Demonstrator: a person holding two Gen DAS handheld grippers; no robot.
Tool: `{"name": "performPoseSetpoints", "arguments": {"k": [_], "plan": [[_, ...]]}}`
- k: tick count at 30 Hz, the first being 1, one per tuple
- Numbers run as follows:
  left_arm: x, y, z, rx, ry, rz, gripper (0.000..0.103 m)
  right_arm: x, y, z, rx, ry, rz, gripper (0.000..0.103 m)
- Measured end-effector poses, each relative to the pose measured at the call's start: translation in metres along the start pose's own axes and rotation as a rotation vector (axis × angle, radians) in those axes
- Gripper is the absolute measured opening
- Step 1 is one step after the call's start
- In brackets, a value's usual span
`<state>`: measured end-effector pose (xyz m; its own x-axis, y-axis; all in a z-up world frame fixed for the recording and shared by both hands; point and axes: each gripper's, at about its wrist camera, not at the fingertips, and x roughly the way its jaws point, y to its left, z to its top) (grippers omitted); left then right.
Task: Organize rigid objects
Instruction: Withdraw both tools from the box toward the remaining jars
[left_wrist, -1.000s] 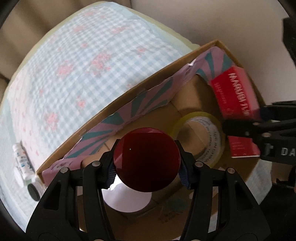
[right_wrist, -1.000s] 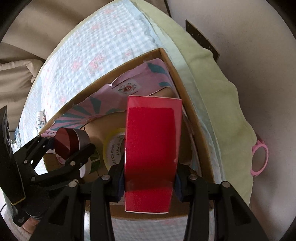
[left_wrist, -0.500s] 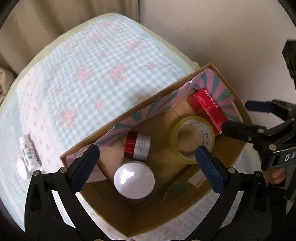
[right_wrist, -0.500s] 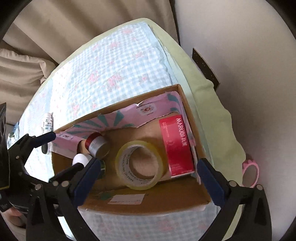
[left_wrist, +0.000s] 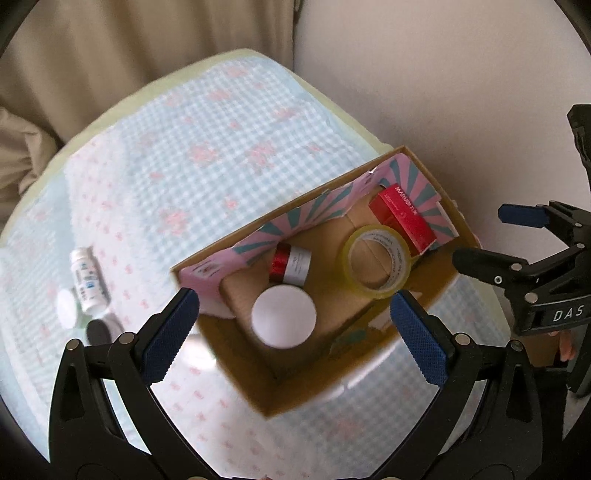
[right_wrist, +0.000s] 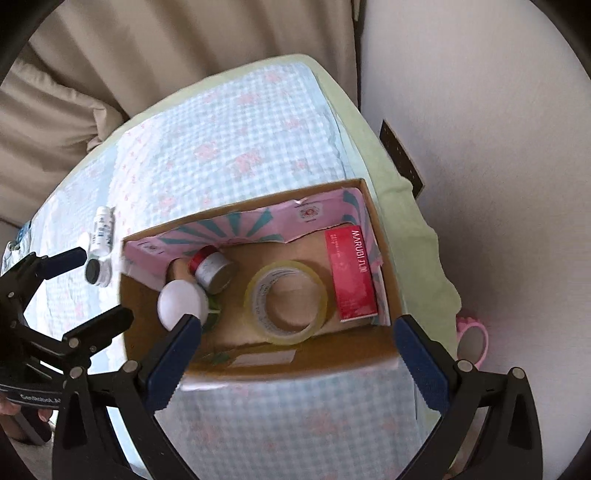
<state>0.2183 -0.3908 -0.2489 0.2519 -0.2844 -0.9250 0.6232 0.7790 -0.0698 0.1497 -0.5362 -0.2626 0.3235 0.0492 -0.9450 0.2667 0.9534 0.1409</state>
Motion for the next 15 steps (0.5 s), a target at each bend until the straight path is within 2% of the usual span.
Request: {"name": "performPoseSetpoints", "arguments": {"k": [6,9,15], "plan": [[-0.061,0.03,-0.034,-0.042,-0.066,0.014,0.103,-0.05,0.038,-0.02,0.002,-0.077,-0.03,0.103],[-0.101,0.058,-0.063,-0.073,-0.118,0.051,0.103,-0.073,0.069,-0.033,-0.006,-0.112,-0.044,0.103],[-0.154,0.12,-0.115,-0.126,-0.168,0.116,0.103,-0.103,0.133,-0.054,-0.004,-0.164,-0.056,0.103]]}}
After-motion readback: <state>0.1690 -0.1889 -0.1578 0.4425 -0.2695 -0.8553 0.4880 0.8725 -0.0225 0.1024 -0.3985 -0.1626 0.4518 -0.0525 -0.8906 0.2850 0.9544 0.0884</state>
